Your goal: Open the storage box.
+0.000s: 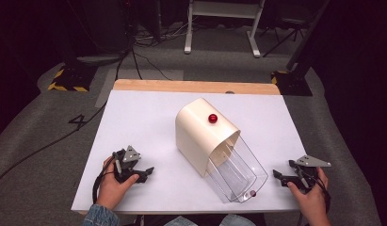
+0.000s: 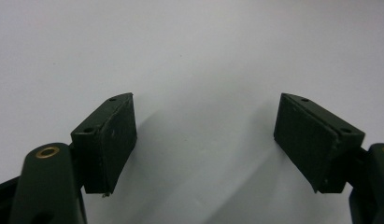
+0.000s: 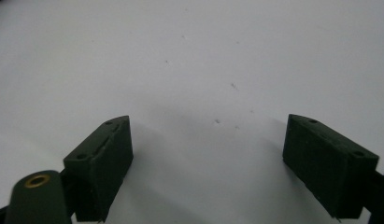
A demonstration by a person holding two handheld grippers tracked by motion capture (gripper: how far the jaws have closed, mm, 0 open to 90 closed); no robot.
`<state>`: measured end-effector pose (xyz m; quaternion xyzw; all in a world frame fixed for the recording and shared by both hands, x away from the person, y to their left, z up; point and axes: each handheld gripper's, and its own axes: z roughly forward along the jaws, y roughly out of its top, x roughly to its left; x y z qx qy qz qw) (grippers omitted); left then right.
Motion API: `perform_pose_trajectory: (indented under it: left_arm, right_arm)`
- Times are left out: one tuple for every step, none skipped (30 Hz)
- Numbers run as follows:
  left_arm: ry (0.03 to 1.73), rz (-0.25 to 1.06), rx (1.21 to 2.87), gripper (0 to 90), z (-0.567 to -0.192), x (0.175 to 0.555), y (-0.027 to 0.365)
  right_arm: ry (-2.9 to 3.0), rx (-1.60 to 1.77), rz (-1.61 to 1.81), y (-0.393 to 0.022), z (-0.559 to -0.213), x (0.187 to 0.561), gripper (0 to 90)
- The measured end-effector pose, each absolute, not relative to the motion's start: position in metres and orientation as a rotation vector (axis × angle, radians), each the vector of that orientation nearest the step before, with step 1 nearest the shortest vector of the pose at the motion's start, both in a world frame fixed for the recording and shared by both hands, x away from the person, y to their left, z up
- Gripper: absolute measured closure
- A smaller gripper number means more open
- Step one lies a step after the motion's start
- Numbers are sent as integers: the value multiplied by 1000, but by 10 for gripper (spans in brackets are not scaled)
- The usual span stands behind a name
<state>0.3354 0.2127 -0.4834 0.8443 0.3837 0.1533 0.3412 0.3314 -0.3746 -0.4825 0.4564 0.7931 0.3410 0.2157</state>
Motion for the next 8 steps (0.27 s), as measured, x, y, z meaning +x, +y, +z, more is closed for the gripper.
perform_pose_trajectory:
  left_arm:
    - [998, 397, 2198, 215, -483, 335, 213]
    - [998, 399, 2196, 214, -483, 335, 213]
    - [998, 399, 2196, 214, -483, 335, 213]
    - [998, 400, 2196, 215, -483, 335, 213]
    - [998, 400, 2196, 215, -483, 335, 213]
    - [1001, 396, 2193, 214, -484, 335, 212]
    - [1000, 398, 2195, 214, -484, 335, 213]
    - [1001, 395, 2195, 215, -483, 335, 213]
  right_arm:
    - [2198, 1265, 943, -375, -482, 331, 161]
    - [2199, 1265, 942, -374, -482, 331, 161]
    - [2199, 1265, 941, -374, -482, 331, 161]
    - [2199, 1265, 941, -374, -482, 331, 161]
    - [2200, 1266, 941, -374, -482, 332, 160]
    - [2200, 1266, 940, -374, -482, 332, 161]
    - [2199, 1265, 940, -374, -482, 331, 160]
    - [2198, 1265, 940, -374, -482, 331, 160]
